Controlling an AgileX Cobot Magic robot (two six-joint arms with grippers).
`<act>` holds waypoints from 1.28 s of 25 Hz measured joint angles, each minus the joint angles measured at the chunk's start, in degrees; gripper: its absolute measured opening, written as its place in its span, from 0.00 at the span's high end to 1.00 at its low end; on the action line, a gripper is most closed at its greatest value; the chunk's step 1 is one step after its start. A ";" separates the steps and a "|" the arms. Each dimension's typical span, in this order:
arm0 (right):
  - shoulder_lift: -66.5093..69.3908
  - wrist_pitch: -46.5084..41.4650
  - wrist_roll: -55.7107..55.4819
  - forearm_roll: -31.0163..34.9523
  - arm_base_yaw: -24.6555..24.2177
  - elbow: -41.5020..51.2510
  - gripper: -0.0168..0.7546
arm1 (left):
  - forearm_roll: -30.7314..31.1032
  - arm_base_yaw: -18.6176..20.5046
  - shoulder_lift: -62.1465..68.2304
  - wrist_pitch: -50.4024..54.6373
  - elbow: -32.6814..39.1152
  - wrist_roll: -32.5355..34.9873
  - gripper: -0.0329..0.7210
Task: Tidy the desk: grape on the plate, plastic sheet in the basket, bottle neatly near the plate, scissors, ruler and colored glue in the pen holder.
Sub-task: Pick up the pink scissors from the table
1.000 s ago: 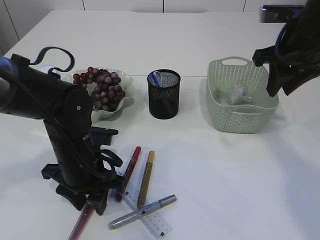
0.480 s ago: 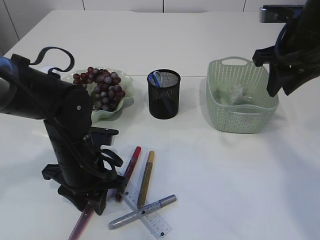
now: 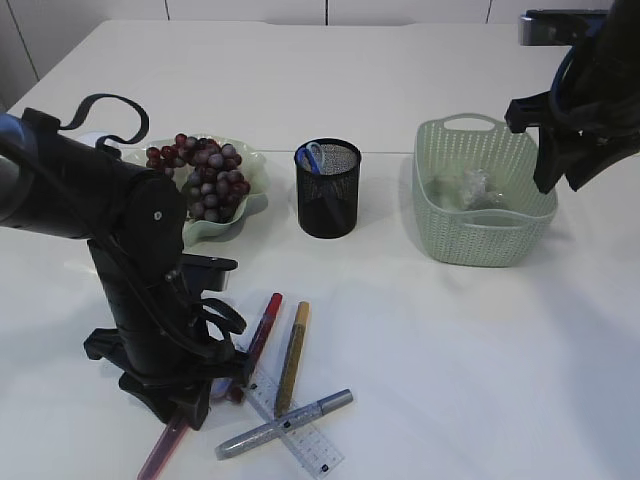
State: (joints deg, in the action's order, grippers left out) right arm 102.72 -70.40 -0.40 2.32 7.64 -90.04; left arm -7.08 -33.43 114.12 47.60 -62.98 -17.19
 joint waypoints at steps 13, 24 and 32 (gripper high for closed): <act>0.00 0.00 0.00 -0.43 0.00 0.00 0.62 | 0.79 0.00 0.14 0.23 -0.26 0.00 0.73; 0.00 0.00 0.00 -0.43 0.00 0.00 0.62 | 0.89 0.00 0.14 0.21 -0.26 0.00 0.73; 0.00 0.00 0.00 -1.05 0.00 0.00 0.62 | 0.89 0.00 0.14 -0.31 0.71 0.00 0.72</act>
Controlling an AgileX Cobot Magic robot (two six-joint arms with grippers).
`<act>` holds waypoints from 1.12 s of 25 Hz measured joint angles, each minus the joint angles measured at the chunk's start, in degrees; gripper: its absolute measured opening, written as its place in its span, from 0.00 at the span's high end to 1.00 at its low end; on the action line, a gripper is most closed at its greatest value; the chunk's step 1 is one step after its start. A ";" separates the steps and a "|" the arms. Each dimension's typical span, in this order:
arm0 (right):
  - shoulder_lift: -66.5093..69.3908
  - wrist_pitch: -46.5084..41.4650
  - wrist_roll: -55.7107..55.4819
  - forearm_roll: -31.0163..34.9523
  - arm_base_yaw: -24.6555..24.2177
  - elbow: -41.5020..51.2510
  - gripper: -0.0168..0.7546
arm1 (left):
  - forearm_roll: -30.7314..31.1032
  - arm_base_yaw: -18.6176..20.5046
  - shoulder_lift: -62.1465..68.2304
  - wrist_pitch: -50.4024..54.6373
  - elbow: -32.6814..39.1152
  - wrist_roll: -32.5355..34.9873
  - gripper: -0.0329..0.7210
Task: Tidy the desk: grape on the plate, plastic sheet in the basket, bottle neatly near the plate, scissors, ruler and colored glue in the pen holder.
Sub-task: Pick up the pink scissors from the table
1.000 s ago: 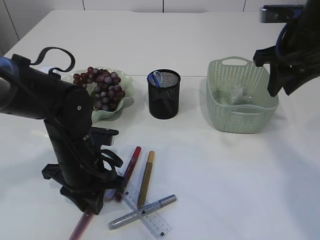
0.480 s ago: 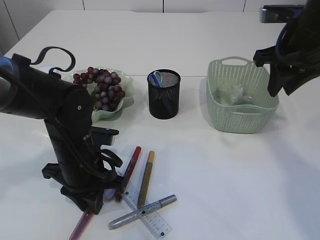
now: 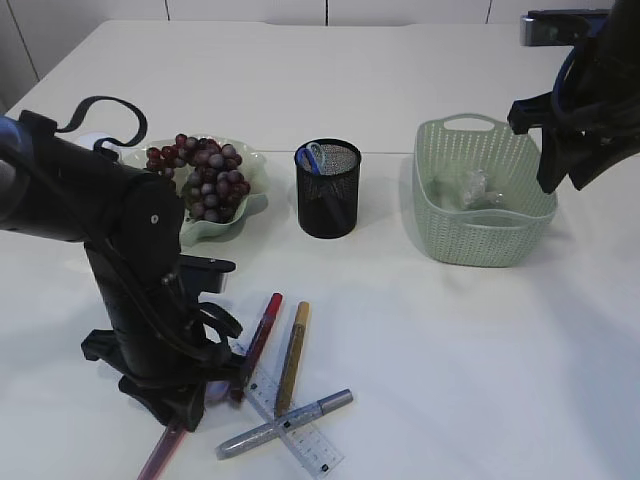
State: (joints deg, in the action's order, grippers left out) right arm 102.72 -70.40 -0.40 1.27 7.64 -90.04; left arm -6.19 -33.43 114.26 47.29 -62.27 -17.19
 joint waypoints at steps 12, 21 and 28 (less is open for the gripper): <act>0.00 0.00 0.00 0.00 0.00 0.00 0.62 | 0.00 -0.08 -0.66 0.08 1.63 0.00 0.72; 0.00 0.00 0.00 -0.03 0.00 0.00 0.62 | -0.10 -0.08 -0.66 3.64 1.91 0.08 0.71; 0.00 0.00 0.00 -0.03 0.00 0.00 0.62 | -0.10 -0.08 -0.66 4.32 1.90 0.08 0.71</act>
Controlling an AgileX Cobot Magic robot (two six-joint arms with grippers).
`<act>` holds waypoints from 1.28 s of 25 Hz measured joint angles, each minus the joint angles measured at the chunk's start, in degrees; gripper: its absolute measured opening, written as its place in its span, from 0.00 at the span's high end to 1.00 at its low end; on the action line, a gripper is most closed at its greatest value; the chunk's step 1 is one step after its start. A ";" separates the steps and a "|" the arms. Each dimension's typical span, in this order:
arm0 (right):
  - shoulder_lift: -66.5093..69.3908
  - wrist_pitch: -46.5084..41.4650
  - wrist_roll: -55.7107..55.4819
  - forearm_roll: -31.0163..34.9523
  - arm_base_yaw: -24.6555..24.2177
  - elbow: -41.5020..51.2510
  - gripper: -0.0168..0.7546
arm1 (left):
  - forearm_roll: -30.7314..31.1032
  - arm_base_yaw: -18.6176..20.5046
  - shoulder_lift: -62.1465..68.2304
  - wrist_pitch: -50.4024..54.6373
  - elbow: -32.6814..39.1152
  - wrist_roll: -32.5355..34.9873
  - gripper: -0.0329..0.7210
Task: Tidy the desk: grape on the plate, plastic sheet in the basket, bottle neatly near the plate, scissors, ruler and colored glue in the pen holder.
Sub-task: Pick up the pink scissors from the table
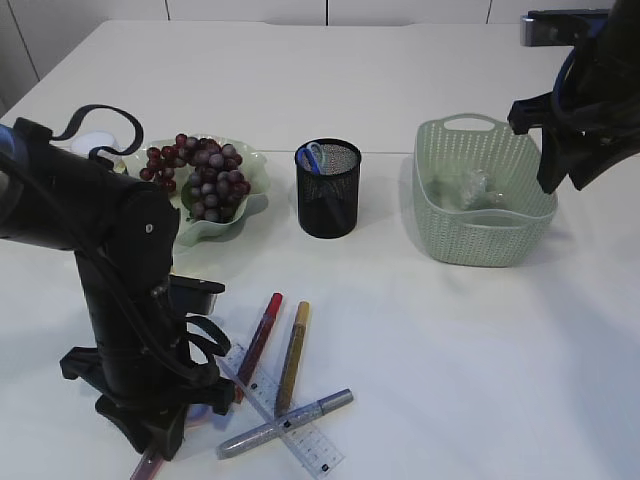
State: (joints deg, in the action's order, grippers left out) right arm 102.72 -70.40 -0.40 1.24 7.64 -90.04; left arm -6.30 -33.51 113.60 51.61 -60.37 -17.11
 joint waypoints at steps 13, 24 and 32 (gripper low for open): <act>0.00 0.00 0.00 0.00 0.00 0.00 0.62 | 0.20 0.00 -1.23 0.25 0.61 0.00 0.70; 0.00 0.00 0.00 0.00 0.00 0.00 0.62 | 0.20 0.00 -2.21 0.12 0.69 0.00 0.70; 0.00 0.00 0.00 -0.22 0.00 0.00 0.62 | 0.20 0.00 -2.21 -1.32 0.69 0.00 0.70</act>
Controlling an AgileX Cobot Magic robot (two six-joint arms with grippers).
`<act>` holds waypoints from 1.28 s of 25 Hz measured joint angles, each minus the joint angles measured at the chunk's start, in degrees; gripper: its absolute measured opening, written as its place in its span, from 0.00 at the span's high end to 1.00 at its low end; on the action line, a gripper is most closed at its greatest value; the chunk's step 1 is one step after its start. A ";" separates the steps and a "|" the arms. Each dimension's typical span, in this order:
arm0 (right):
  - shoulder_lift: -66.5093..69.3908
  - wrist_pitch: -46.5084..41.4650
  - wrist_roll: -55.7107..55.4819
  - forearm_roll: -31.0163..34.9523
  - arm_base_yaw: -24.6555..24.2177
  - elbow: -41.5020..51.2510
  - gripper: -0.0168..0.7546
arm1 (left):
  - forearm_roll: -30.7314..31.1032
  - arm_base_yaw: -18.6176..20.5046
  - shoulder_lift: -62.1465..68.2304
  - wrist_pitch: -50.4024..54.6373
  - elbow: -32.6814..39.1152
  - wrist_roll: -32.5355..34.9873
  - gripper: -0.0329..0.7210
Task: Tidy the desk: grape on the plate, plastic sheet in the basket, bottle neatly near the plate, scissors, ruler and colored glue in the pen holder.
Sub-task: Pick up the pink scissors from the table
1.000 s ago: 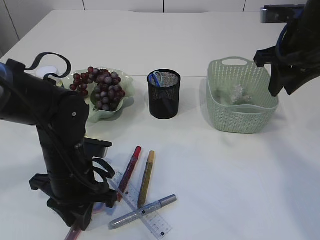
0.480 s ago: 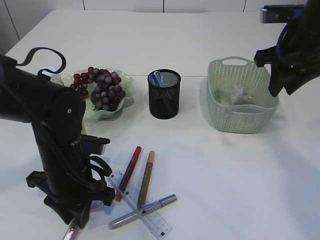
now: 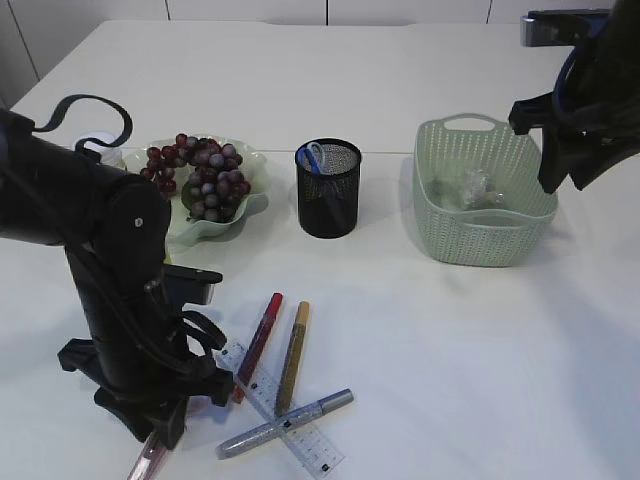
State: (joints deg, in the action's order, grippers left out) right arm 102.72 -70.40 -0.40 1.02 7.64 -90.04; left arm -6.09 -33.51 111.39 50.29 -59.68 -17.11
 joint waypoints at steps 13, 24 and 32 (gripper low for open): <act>0.00 -0.11 0.00 0.00 0.00 0.00 0.63 | 0.00 0.00 0.00 -2.95 0.00 0.00 0.68; 0.00 -0.37 0.00 -0.11 0.00 0.00 0.63 | -0.93 0.00 0.00 -3.09 0.00 0.00 0.57; 0.00 -0.37 0.00 -0.11 0.00 0.00 0.63 | -1.29 0.00 -0.52 -6.18 3.10 -0.33 0.56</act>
State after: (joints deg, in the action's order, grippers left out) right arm 102.72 -70.77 -0.40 0.91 7.64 -90.04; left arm -7.38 -33.51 110.87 44.10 -56.58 -17.44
